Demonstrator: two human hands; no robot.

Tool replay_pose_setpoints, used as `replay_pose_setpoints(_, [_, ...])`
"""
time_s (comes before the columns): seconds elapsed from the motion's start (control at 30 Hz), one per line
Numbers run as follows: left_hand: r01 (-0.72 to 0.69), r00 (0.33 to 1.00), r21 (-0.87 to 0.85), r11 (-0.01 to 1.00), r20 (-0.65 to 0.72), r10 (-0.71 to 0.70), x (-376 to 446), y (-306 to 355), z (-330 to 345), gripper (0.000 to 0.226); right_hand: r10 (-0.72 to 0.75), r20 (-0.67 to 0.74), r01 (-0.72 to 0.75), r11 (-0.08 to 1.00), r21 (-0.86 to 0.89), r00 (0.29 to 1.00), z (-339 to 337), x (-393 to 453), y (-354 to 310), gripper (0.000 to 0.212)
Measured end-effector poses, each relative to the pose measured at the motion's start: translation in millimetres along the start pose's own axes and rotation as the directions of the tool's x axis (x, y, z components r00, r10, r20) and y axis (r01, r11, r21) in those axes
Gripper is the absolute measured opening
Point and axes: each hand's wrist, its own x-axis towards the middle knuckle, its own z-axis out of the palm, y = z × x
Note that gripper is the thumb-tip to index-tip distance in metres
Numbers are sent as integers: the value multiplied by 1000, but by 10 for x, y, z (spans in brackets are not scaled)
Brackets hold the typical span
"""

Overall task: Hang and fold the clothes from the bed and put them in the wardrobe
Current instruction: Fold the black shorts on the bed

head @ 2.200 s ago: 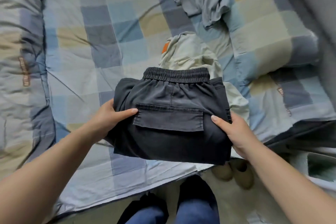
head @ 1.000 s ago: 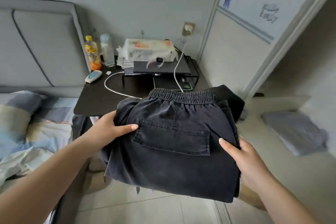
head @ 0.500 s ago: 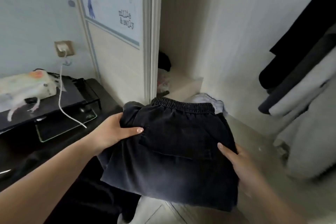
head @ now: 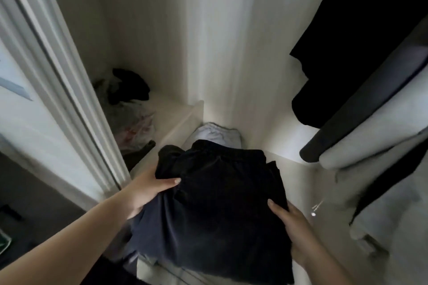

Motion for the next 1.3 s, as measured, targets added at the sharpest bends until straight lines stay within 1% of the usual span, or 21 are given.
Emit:
replay_pose_setpoints(0.07, [-5,1000,27,1000,-17,5,268,-46,-7,46,17,26,-18,999,27,1000,-39,293,13,71])
replay_pose_setpoints(0.1, [-12,999,51,999,-31,13,472,-84,-20,48,32,33,-33,999,42,999,-54,504,14,74])
replay_pose_setpoints(0.13, [1,999,66,998,-35,1,665,-124,-25,48,48,38,-50,997,61,998,-64,725,40,66])
replay_pose_setpoints(0.17, [22,999,62,998,-36,-20,828,-141,-32,46,61,38,-64,995,81,997,-53,905,55,54])
replay_pose_setpoints(0.2, [39,999,51,998,-20,-38,1037,-162,-40,45,75,42,-79,991,111,996,-62,1122,100,45])
replay_pose_setpoints(0.23, [57,998,44,997,0,-57,1205,-169,-42,46,95,37,-99,986,134,995,-46,1286,116,39])
replay_pose_setpoints(0.3, [98,995,51,994,20,-100,1567,-197,-73,63,118,28,-121,978,172,993,-20,1625,133,36])
replay_pose_setpoints(0.33, [121,992,61,991,14,-122,1798,-233,-103,66,133,24,-135,973,186,991,-17,1825,133,36])
replay_pose_setpoints(0.43, [135,991,128,983,-26,-133,2411,-316,-199,42,145,19,-146,965,218,989,8,2326,55,30])
replay_pose_setpoints(0.47, [133,991,151,980,-22,-131,2597,-327,-213,38,139,27,-141,960,242,990,14,2490,27,29])
replay_pose_setpoints(0.63, [60,998,240,969,-50,-50,3431,-346,-274,32,86,24,-90,951,297,996,35,3194,-98,32])
replay_pose_setpoints(0.7, [27,999,290,957,-31,-19,3746,-387,-281,28,95,6,-92,948,306,995,29,3459,-75,34])
replay_pose_setpoints(0.8, [-31,999,463,886,0,35,4145,-484,-167,19,134,-20,-119,933,340,991,-1,3776,40,34])
replay_pose_setpoints(0.87, [-64,996,568,821,-18,91,4379,-615,-68,14,156,-46,-130,927,352,987,-27,3959,152,32])
replay_pose_setpoints(0.93, [-52,993,644,763,-45,105,4544,-778,-6,13,153,-62,-123,931,343,986,-32,4093,255,27])
replay_pose_setpoints(1.03, [29,994,731,682,-96,60,4719,-1075,-31,23,164,-68,-138,948,286,984,-40,4255,404,22])
replay_pose_setpoints(1.1, [72,991,770,634,-127,41,4757,-1223,-65,41,175,-79,-151,958,243,981,-48,4312,468,21])
replay_pose_setpoints(1.13, [78,989,772,631,-138,46,4754,-1264,-61,52,185,-96,-160,961,226,978,-65,4311,500,23])
replay_pose_setpoints(1.23, [26,984,748,663,-137,116,4672,-1309,-22,82,153,-135,-132,979,155,979,-137,4173,604,41])
replay_pose_setpoints(1.3, [-33,980,771,636,-100,171,4586,-1328,-30,98,119,-141,-112,992,56,983,-196,4022,728,61])
